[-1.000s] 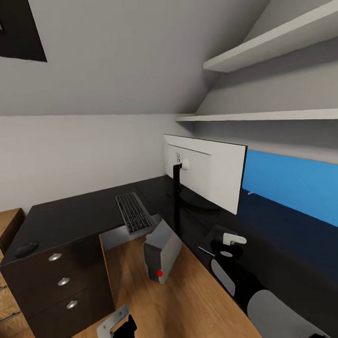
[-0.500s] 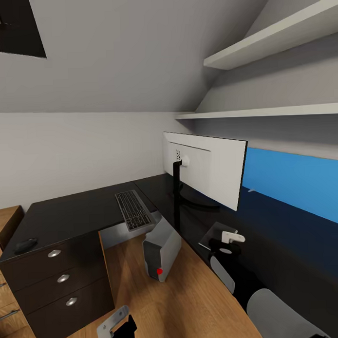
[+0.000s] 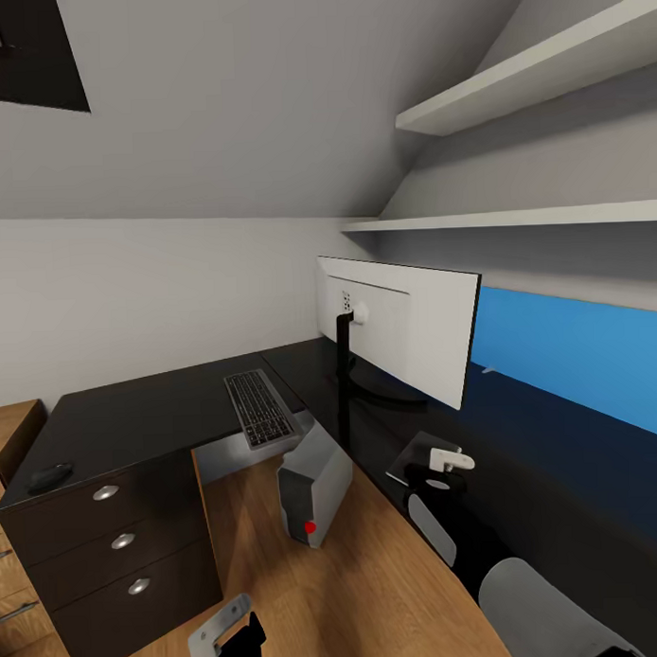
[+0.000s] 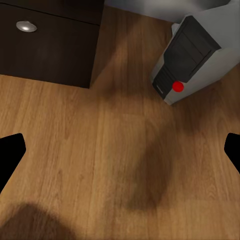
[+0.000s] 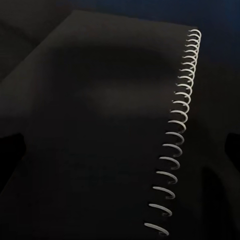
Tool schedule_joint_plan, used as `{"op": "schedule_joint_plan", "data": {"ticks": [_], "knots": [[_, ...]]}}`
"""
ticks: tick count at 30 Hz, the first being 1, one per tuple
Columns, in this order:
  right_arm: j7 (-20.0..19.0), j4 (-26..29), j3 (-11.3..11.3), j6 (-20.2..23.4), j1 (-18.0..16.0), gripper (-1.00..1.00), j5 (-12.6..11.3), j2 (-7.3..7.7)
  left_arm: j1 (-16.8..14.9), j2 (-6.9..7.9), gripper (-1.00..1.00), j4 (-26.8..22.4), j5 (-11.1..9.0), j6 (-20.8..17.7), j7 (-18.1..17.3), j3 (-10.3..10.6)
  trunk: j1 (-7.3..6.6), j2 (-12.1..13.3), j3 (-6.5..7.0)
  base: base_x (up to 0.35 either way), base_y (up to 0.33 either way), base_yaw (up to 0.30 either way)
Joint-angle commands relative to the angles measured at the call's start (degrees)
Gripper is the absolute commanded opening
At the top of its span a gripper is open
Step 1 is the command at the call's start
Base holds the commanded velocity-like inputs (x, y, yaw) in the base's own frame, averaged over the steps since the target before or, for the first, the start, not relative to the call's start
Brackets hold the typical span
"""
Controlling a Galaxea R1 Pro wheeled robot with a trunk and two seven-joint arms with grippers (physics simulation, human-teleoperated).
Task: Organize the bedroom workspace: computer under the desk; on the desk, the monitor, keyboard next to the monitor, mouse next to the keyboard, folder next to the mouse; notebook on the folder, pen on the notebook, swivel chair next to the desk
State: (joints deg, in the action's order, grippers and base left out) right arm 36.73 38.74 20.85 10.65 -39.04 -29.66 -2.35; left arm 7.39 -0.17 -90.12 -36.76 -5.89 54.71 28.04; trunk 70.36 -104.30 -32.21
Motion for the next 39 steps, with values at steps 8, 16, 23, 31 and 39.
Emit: {"op": "schedule_joint_plan", "data": {"ticks": [8,16,23,31,39], "knots": [[0.32,-2.26,0.24,0.32,-0.07,1.00,-0.92,0.00,-0.01,0.00,1.00,-0.01,0.08,-0.60,0.23,-0.01,0.00,-0.02,-0.06,0.000,0.000,0.000],[0.32,-2.26,0.24,0.34,-0.14,1.00,-0.91,-0.02,-0.01,0.00,1.00,0.14,0.17,-0.58,0.18,0.57,0.00,-0.02,-0.06,0.000,0.000,0.000],[0.27,-2.29,0.24,0.34,-0.24,1.00,-0.92,-0.03,-0.01,-0.04,1.00,0.05,0.34,-0.39,0.62,3.38,0.00,-0.02,-0.06,0.000,0.000,0.000],[0.34,-2.30,0.24,0.34,-0.25,1.00,-0.92,-0.06,-0.01,-0.13,1.00,0.04,0.37,-0.35,0.83,3.95,0.44,-0.82,-0.42,0.000,0.000,0.000],[0.35,-2.33,0.24,0.34,-0.25,1.00,-0.92,-0.09,-0.01,0.05,1.00,0.09,0.37,-0.41,0.44,3.88,0.44,-0.82,-0.42,0.000,0.000,0.000]]}}
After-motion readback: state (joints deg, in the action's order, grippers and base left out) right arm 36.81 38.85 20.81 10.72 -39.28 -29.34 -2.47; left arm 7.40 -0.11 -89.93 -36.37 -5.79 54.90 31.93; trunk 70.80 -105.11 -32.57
